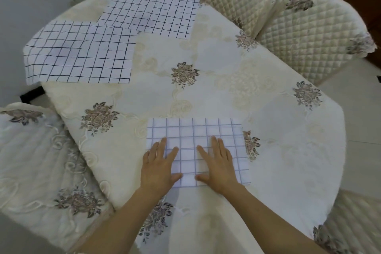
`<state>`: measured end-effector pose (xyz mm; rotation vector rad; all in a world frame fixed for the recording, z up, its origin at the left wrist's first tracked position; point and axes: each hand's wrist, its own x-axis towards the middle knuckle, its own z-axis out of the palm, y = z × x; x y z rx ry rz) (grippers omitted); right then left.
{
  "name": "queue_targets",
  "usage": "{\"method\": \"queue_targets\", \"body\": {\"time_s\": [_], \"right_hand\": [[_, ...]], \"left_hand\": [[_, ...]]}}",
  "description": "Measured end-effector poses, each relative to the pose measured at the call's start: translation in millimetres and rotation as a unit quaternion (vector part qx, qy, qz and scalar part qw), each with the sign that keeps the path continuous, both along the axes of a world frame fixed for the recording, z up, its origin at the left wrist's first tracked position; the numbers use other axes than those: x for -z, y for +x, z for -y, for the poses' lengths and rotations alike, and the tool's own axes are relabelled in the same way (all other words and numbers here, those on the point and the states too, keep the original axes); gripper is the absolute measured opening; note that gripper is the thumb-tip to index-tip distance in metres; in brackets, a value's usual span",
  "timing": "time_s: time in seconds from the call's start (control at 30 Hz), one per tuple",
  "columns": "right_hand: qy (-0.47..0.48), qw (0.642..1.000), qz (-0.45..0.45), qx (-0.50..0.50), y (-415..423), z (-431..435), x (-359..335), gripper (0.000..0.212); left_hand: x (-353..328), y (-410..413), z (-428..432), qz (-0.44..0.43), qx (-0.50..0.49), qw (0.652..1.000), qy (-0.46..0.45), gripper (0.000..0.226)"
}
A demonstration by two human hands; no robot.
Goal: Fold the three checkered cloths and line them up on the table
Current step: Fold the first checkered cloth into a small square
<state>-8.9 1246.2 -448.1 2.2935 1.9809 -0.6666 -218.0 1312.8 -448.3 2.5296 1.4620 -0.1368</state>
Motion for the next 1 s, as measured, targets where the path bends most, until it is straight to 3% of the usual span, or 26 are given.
{"method": "queue_targets", "body": {"time_s": [0.3, 0.77, 1.0], "right_hand": [[-0.002, 0.997, 0.031, 0.073, 44, 44, 2, 0.096], [-0.019, 0.980, 0.082, 0.180, 74, 93, -1, 0.072], [0.000, 0.979, 0.129, 0.158, 67, 96, -7, 0.055]], "left_hand": [[0, -41, 3, -0.029, -0.034, 0.999, -0.022, 0.088], [-13, -77, 12, -0.073, -0.068, 0.994, -0.051, 0.092], [-21, -81, 12, -0.096, -0.060, 0.991, -0.063, 0.080]]}}
